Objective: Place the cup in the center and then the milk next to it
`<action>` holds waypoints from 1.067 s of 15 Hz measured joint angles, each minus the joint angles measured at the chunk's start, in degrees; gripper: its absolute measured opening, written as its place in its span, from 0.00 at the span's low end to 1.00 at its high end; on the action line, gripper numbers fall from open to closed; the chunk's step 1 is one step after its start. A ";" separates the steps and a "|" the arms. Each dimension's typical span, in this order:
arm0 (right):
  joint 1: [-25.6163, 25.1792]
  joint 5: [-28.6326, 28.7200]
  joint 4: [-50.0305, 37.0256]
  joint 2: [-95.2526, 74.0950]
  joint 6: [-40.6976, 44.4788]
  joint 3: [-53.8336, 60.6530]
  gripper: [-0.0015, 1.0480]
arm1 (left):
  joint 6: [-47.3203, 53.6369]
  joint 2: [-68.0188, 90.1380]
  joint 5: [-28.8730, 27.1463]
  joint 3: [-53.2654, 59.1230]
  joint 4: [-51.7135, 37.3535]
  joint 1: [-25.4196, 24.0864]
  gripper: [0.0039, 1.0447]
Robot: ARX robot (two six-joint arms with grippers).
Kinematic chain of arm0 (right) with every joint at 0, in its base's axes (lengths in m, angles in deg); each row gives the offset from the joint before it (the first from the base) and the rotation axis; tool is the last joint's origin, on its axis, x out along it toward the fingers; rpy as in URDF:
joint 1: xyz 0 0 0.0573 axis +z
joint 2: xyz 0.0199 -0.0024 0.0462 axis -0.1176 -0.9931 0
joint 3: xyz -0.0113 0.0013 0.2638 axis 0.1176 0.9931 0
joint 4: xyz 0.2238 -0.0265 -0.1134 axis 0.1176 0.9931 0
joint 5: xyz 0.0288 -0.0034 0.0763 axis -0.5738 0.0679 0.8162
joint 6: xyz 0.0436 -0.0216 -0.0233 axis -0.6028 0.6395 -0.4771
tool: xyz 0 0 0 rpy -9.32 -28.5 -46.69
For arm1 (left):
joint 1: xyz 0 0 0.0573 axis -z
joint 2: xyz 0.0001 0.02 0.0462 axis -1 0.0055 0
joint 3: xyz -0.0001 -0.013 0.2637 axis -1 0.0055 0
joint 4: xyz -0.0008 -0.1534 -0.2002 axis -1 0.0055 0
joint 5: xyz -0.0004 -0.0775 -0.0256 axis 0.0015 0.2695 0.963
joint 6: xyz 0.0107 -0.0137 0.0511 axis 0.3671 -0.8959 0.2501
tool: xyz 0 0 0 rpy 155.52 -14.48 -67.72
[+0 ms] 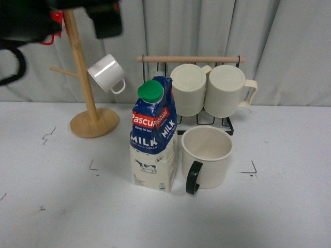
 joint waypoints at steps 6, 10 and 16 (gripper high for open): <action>0.00 0.02 0.00 0.00 0.00 0.00 0.94 | 8.55 -32.13 5.18 27.82 -9.33 -15.80 0.36; 0.00 -0.02 0.02 0.00 0.00 0.00 0.94 | 8.90 -39.93 5.84 36.68 -9.57 -17.29 0.01; 0.00 -0.02 0.02 0.00 0.00 0.00 0.94 | 8.90 -52.28 5.90 43.45 -3.63 -17.25 0.01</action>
